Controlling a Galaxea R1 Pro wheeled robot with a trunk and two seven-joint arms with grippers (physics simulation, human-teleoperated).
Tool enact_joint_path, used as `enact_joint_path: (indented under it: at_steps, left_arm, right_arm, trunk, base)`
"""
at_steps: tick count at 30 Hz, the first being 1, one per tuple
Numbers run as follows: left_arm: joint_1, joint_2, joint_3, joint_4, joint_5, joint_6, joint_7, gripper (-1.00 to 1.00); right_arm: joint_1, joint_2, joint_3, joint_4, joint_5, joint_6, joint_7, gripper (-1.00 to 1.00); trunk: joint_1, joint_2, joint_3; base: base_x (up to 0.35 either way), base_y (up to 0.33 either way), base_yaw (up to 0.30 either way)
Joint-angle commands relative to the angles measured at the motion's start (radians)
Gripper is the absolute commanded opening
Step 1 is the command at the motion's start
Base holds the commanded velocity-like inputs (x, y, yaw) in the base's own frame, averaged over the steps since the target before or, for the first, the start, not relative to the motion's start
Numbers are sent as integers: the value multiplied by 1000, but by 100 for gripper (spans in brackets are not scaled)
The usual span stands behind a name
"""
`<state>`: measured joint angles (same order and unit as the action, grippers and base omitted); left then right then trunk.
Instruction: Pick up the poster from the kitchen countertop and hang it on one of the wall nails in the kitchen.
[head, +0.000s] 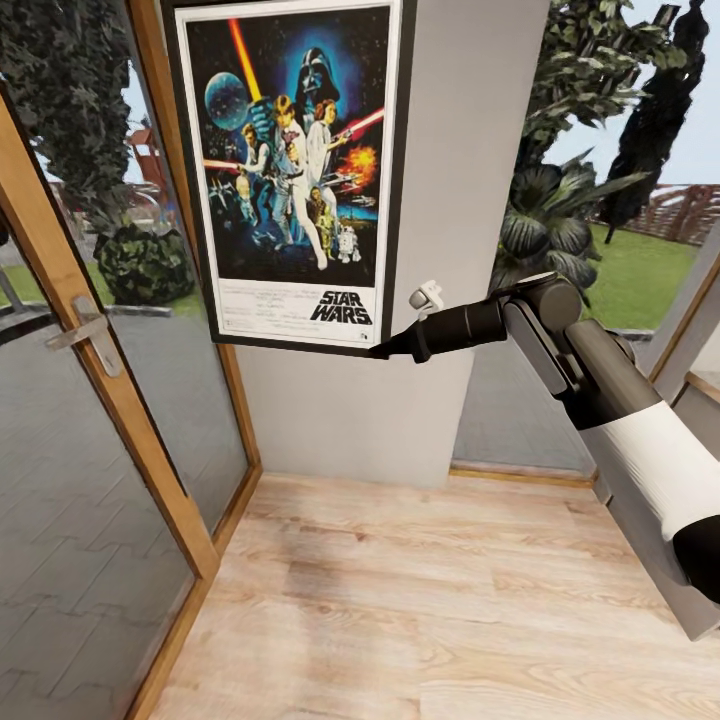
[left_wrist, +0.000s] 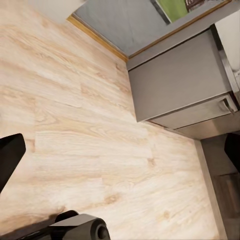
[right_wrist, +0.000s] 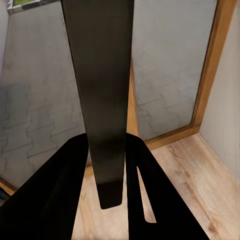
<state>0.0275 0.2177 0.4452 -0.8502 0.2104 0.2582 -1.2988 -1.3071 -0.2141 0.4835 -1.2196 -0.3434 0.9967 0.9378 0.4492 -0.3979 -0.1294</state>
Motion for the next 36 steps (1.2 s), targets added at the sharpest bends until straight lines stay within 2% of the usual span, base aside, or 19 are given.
enact_joint_path:
  at_steps: [1,8,12,22,36]
  left_arm:
    - [0,0,0,-1,3,10,-2,100]
    - [0,1,1,-1,3,10,-2,100]
    - [0,1,3,-1,3,11,-2,100]
    - [0,1,41,0,3,11,-2,100]
    - [0,1,43,0,3,11,-2,100]
  right_arm:
    - [-1,-1,2,0,-2,4,2,-100]
    - [0,-1,5,-2,-2,1,1,-100]
    - [1,-2,6,-2,-2,-29,1,-100]
    - [3,-4,6,-2,-2,-52,1,-100]
    - [12,-4,6,-1,-2,-54,0,-100]
  trunk:
    - [1,-2,-2]
    - [1,-2,-2]
    - [1,-2,-2]
    - [1,-2,-2]
    - [1,-2,-2]
  base:
    - [61,0,0]
    - [21,0,0]
    - [2,0,0]
    - [14,0,0]
    - [277,0,0]
